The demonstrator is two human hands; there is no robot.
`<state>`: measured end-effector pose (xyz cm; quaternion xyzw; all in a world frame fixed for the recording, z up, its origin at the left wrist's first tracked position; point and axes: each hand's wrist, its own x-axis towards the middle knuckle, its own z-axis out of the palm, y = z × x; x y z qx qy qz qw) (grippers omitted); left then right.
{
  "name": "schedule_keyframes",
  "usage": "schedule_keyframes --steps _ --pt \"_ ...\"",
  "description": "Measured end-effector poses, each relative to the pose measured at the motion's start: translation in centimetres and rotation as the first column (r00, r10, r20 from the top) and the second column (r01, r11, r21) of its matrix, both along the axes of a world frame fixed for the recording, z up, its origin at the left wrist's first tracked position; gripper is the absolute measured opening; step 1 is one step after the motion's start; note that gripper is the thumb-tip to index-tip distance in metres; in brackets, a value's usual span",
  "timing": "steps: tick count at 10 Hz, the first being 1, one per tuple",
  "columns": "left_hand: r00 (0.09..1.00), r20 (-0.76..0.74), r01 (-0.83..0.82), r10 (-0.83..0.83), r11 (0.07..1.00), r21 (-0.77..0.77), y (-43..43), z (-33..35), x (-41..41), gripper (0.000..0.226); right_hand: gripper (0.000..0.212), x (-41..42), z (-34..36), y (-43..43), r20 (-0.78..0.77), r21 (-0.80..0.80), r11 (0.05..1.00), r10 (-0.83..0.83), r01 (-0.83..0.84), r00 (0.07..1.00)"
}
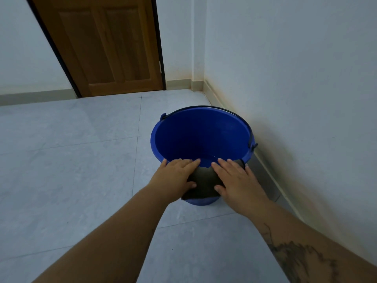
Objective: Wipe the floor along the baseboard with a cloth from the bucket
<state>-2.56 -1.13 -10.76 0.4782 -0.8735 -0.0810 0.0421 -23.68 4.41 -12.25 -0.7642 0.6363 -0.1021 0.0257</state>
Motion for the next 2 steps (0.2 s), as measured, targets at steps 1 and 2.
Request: schedule_keyframes --steps 1,2 --pt "0.993 0.114 0.003 0.006 0.997 -0.078 -0.2 -0.1 1.0 0.063 0.066 -1.0 0.5 0.1 -0.193 0.01 0.996 -0.081 0.085 0.978" --pt "0.948 0.294 -0.133 0.121 0.991 0.02 -0.1 1.1 3.5 0.077 0.074 -3.0 2.6 0.8 -0.3 0.132 0.948 -0.241 0.291 0.923"
